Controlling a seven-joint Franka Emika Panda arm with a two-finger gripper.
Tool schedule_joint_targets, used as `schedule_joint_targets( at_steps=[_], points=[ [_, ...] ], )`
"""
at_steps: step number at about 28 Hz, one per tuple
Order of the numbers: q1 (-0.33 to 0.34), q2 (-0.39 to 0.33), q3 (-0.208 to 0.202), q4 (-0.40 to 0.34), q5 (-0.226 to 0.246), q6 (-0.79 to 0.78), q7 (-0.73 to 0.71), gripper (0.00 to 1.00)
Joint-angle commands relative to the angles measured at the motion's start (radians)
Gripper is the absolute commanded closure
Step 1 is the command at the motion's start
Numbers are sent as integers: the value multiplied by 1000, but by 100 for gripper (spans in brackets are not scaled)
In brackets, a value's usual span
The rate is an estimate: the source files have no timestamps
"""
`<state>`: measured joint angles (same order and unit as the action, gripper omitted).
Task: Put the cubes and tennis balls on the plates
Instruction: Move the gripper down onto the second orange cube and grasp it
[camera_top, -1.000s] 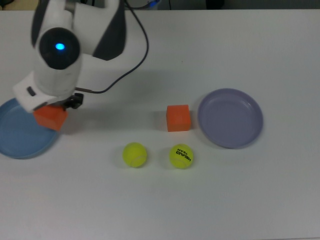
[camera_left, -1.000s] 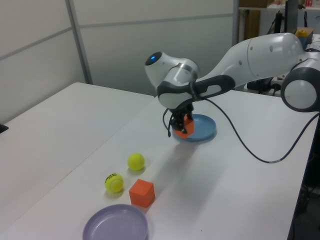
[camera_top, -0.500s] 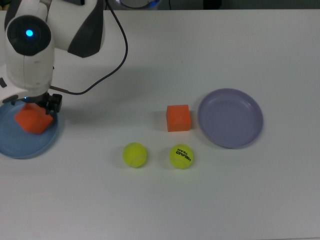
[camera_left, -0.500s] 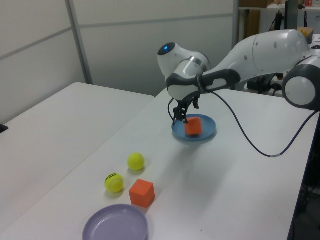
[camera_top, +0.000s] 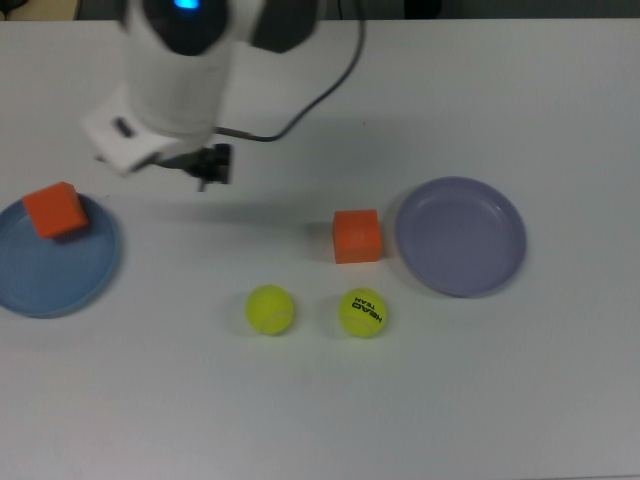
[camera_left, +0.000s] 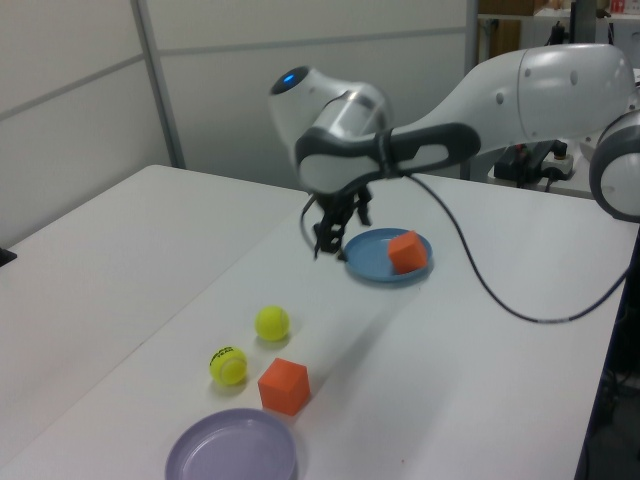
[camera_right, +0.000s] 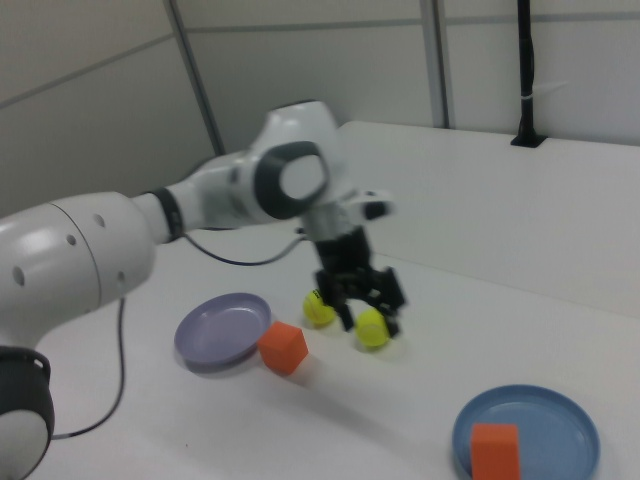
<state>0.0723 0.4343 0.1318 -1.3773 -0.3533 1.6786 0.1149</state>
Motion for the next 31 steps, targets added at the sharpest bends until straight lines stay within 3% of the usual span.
schedule_joint_targets(
  at_steps=[1, 7, 14, 22, 31],
  points=[
    [102, -17, 32, -31, 7, -20, 72, 0],
    [195, -3, 55, -39, 2, -14, 112, 0],
    [271, 70, 55, -43, -32, 67, 146, 0],
    [276, 150, 55, -62, -139, 214, 210, 0],
    [288, 172, 55, -75, -154, 237, 213, 0]
  ],
)
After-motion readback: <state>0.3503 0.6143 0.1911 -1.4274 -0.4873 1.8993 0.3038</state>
